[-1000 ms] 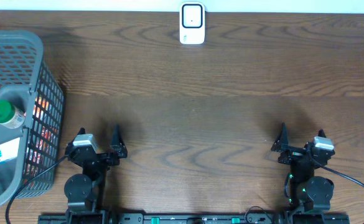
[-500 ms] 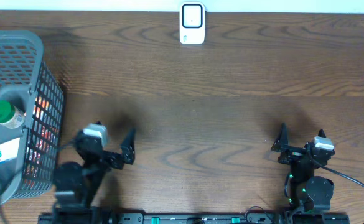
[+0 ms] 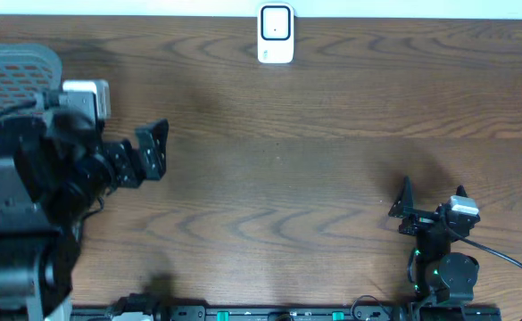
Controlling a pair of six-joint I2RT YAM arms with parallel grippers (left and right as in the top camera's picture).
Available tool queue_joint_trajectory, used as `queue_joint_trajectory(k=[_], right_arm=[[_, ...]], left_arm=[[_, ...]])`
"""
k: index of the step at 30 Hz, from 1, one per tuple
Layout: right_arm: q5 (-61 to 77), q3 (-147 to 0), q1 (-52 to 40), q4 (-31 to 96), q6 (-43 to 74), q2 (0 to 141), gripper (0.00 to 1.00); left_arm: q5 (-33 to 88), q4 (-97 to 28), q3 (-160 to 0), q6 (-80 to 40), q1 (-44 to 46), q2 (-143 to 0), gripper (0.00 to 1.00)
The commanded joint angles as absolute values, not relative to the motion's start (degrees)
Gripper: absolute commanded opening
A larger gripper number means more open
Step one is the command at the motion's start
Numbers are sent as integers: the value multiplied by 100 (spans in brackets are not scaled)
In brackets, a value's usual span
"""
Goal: Scan the item barcode
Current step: 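Reach the left gripper into the basket toward the green-capped bottle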
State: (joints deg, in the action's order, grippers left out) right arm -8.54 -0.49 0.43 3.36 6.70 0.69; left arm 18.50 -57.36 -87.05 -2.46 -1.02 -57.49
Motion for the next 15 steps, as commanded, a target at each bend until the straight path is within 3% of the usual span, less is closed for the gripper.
queue_joint_trajectory(k=[1,8,15], right_arm=[[-829,-32,67,344,591,38,99],[-829,-32,67,344,591,38,99],[-829,-32,67,344,591,38,99]], left_arm=[[1048,-5979,-9273,-617,-119,-6075,98],[-268,-6930,-11089,-1090,-1066,-6818,98],[-429,-7712,-11686,-2112,-2810,-7544,98]])
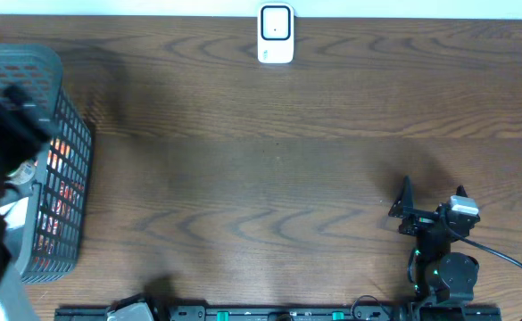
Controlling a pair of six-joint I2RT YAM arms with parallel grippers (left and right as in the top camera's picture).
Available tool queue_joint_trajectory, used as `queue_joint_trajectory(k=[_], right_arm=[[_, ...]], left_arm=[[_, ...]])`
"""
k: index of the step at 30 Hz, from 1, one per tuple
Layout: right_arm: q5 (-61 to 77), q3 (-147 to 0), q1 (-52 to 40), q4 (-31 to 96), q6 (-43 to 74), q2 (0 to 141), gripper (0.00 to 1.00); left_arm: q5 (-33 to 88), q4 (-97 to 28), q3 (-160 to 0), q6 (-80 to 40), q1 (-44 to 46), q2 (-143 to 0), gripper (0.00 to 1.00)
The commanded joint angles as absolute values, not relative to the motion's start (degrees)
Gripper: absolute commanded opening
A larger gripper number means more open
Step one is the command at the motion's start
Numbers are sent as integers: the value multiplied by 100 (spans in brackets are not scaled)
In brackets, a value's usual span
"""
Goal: Scan the item barcode
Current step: 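Reach the left gripper into the basket toward the green-capped bottle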
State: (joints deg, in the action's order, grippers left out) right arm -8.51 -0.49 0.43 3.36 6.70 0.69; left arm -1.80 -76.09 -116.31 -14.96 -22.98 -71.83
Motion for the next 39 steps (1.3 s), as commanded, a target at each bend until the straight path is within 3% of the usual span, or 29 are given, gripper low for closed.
queue_joint_trajectory(k=[1,6,11,25,39], right_arm=[[-832,-32,67,346,591,38,99],[-832,-32,67,346,591,38,99],[-829,-32,67,344,591,38,99],[-829,-32,67,346,591,38,99],[-829,-32,67,346,591,38,99]], left_arm=[[-429,-7734,-11686,-2226,-3026,-7684,98],[-425,-7758,-11686,-2646,-3874,-8543,98],[-414,-7773,-11686,-2825,-4171,-9373,98],[-462,-7548,-11646,-3065,-4167,-11507,98],[-604,-7041,-11559,-3076,-4171,-12519,98]])
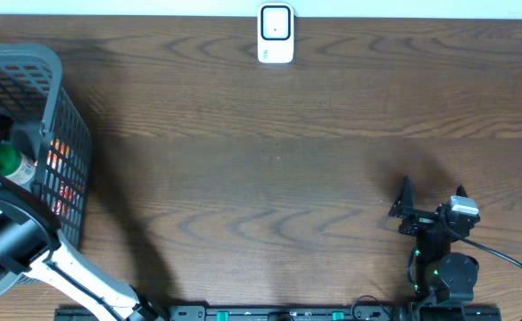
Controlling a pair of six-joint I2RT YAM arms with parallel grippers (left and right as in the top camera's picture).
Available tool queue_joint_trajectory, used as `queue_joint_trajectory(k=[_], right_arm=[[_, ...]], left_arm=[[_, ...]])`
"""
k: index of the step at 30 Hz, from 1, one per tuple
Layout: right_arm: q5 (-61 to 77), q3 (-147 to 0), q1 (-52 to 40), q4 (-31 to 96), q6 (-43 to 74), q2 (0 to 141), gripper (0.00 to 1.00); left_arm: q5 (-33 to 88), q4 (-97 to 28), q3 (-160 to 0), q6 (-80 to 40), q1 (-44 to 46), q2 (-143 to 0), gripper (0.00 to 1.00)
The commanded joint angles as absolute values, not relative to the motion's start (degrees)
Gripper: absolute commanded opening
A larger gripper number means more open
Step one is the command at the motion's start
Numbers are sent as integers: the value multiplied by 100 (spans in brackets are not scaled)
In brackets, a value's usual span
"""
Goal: Scan the item barcode
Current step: 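Reach the left gripper into the basket toward the green-capped bottle, then lift the green-capped bottle out and set it on the table center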
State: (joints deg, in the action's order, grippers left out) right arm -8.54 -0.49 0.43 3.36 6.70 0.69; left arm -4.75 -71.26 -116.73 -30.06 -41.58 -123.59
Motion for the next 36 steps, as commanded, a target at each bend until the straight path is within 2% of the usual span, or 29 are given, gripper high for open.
queue_joint_trajectory(k=[1,18,19,23,25,27,36], right_arm=[[-832,-32,67,344,591,38,99],[-829,-32,67,346,591,38,99],[-829,-32,67,346,589,38,99],[-829,-32,67,344,591,38,99],[-829,-32,67,344,589,38,99],[-829,-32,67,344,591,38,99],[-829,-32,67,346,591,38,99]], left_arm=[[-607,-6987,-11528,-3076,-4169,-12558,98],[-602,-6563,-11469,-3076,-4167,-13343,99],[-604,-6567,-11469,-3076,-4167,-13369,97],[-602,-6587,-11454,-3074,-4167,-13371,67],[-604,-6637,-11454,-3074,-4167,-13371,63],[-604,-6746,-11456,-3074,-4167,-13340,52],[-602,-7059,-11467,-3072,-4167,-12337,50]])
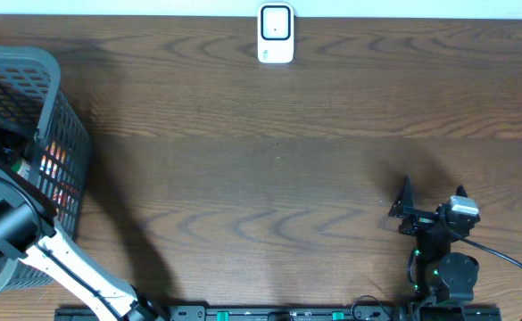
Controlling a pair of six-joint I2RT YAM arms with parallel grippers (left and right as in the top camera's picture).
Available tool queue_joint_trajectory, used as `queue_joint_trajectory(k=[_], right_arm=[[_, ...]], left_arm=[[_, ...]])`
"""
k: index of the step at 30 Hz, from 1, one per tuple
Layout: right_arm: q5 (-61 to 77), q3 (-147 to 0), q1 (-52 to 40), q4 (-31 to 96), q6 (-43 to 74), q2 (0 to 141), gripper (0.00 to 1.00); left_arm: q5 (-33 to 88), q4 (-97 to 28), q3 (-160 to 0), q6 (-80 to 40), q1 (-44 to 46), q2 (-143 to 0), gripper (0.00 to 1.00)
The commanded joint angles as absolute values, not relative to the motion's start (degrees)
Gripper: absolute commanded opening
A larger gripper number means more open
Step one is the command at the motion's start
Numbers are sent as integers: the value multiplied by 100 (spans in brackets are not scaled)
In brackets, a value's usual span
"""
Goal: Scan the item barcode
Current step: 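Lift the green-capped bottle out and set it on the table center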
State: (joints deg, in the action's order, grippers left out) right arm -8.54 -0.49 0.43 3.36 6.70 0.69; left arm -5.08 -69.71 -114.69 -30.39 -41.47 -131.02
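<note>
A white barcode scanner stands at the far edge of the table, near the middle. A grey mesh basket sits at the far left, with red and orange items showing through its wall. My left arm reaches up from the front left into the basket. Its gripper is down inside and its fingers are hidden. My right gripper rests open and empty near the front right, far from the basket and the scanner.
The brown wooden table stretches between the basket and the right arm. A black rail runs along the front edge. A black cable loops off the right arm's base.
My left arm has shifted a little and sits lower in the basket. The green spot seen on it near the basket's left side no longer shows. The right arm has not moved.
My left gripper first hung over the table just right of the basket, with the arm covering the basket. Then the arm was at the left edge over the basket. Later it reached down inside, and now it is a little deeper. The right arm stayed still throughout.
</note>
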Motion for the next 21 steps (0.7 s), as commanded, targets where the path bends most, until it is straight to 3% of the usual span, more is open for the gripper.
queue_joint_trajectory(k=[1,7,14,17,21], right_arm=[[-832,-32,67,344,591,38,99],[-832,-32,67,344,591,38,99],[-829,-32,67,344,591,38,99],[-832,-32,67,344,591,38,99],[-832,-32,67,344,591,38,99]], left_arm=[[-602,-7094,-11467,-3074,-4167,-12116,50],[8,-7269,-11474,-3074,-4165,-10276,52],[2239,-7323,-11474,-3052,-3868,-8211,54],[2679,-7323,-11472,-3105,-3159,-7601,54],[2491,-7282,-11472,-3208,-1551,-7299,57]])
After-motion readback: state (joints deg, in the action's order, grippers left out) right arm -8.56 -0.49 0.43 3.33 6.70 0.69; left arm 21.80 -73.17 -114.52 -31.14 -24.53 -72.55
